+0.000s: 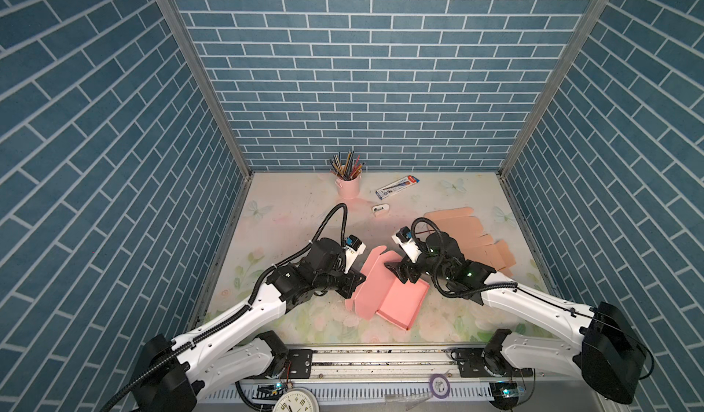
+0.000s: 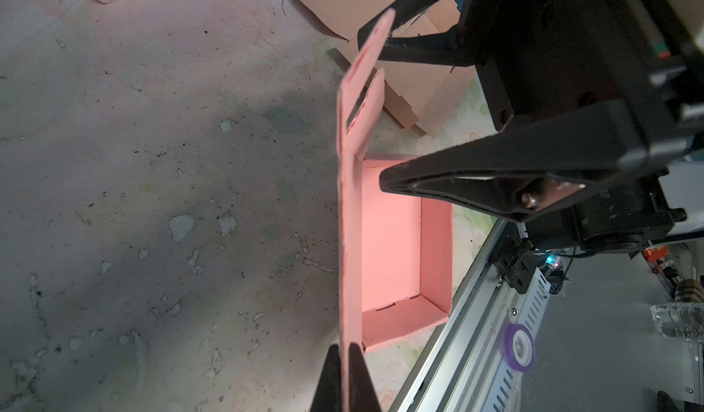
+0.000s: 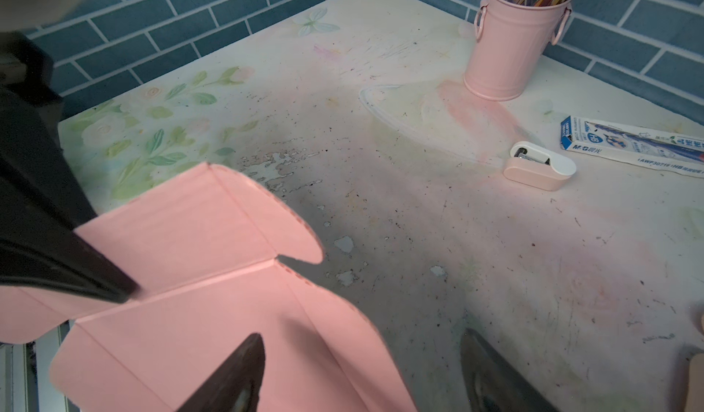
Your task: Fold the paper box
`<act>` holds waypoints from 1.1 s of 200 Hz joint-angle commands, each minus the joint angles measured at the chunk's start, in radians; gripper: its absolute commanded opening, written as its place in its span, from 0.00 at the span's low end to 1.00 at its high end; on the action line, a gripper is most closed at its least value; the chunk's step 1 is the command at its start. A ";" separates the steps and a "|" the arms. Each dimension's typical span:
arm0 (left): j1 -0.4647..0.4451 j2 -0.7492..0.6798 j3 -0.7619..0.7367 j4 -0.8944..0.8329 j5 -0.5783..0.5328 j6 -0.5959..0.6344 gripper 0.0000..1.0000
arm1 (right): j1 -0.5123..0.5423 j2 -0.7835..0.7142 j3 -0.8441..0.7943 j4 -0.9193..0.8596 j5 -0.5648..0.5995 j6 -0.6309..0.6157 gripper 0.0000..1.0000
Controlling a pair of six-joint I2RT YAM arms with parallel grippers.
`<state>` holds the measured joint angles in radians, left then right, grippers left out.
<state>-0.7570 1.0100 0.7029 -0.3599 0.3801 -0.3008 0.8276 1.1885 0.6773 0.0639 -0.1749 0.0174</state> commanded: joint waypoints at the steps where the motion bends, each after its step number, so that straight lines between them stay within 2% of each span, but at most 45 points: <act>1: 0.005 0.006 0.027 -0.022 0.001 0.032 0.00 | -0.005 0.030 0.024 -0.002 -0.034 -0.039 0.79; 37: 0.004 0.001 0.023 -0.020 -0.004 0.031 0.00 | -0.017 0.049 0.021 -0.001 -0.087 -0.021 0.71; 105: 0.004 0.016 0.035 -0.027 -0.021 0.040 0.00 | -0.027 0.047 0.025 -0.021 -0.123 -0.020 0.43; 142: 0.004 0.019 0.040 -0.029 -0.032 0.044 0.00 | -0.027 0.032 0.029 -0.038 -0.148 -0.026 0.35; 180: 0.004 0.019 0.044 -0.025 -0.061 0.040 0.00 | -0.027 0.009 0.010 -0.032 -0.151 -0.048 0.26; 202: 0.008 0.014 0.045 -0.021 -0.103 0.023 0.00 | -0.027 0.012 0.007 -0.046 -0.099 -0.055 0.18; 220: 0.014 0.004 0.037 -0.007 -0.117 0.005 0.04 | -0.027 0.010 0.003 -0.045 -0.086 -0.055 0.14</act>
<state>-0.7567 1.0271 0.7151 -0.3817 0.3111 -0.2821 0.8040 1.2190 0.6781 0.0322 -0.2871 0.0013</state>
